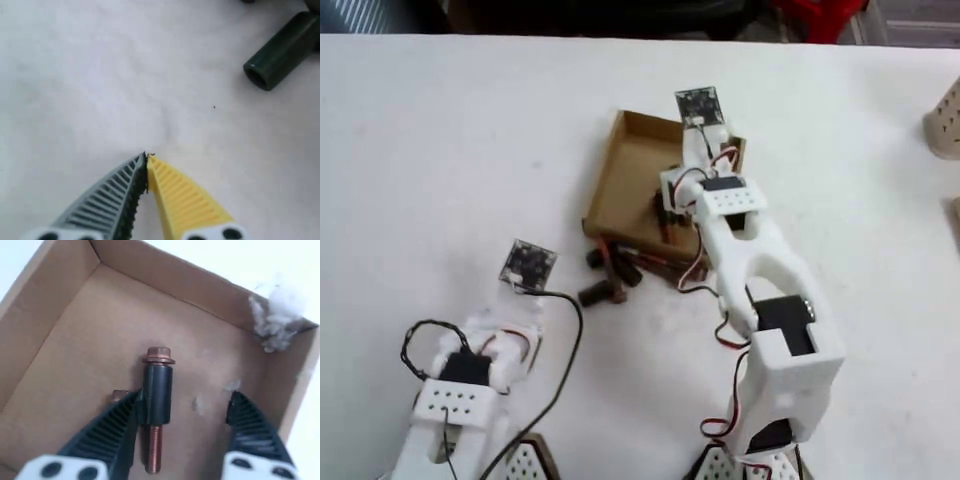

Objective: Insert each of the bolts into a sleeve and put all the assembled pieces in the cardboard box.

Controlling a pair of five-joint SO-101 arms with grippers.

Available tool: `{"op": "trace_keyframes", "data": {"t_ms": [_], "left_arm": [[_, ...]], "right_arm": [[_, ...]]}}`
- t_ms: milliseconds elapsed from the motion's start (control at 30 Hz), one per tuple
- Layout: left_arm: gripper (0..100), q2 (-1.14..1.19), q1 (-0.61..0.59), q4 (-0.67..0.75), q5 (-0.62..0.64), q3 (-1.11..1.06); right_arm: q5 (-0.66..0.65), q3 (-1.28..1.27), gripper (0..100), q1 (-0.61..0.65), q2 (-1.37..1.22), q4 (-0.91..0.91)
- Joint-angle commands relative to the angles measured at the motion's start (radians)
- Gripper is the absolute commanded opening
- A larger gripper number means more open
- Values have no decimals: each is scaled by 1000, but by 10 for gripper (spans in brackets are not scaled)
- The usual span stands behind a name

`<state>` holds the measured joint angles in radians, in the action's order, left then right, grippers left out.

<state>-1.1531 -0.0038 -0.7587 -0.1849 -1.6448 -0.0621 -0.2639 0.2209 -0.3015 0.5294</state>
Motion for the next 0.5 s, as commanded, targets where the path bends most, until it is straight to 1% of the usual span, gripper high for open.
{"op": "trace_keyframes", "data": {"t_ms": [0, 200, 300, 367, 467], "left_arm": [[24, -12, -7, 2, -11, 64], [24, -12, -7, 2, -11, 64], [24, -12, -7, 2, -11, 64], [24, -12, -7, 2, -11, 64], [24, -12, -7, 2, -11, 64]], "right_arm": [[6, 38, 233, -8, 70, 81], [8, 32, 233, 25, 209, 271], [8, -2, 230, 44, 292, 320], [8, -48, 193, 54, 352, 320], [8, -120, 74, 76, 435, 315]]}}
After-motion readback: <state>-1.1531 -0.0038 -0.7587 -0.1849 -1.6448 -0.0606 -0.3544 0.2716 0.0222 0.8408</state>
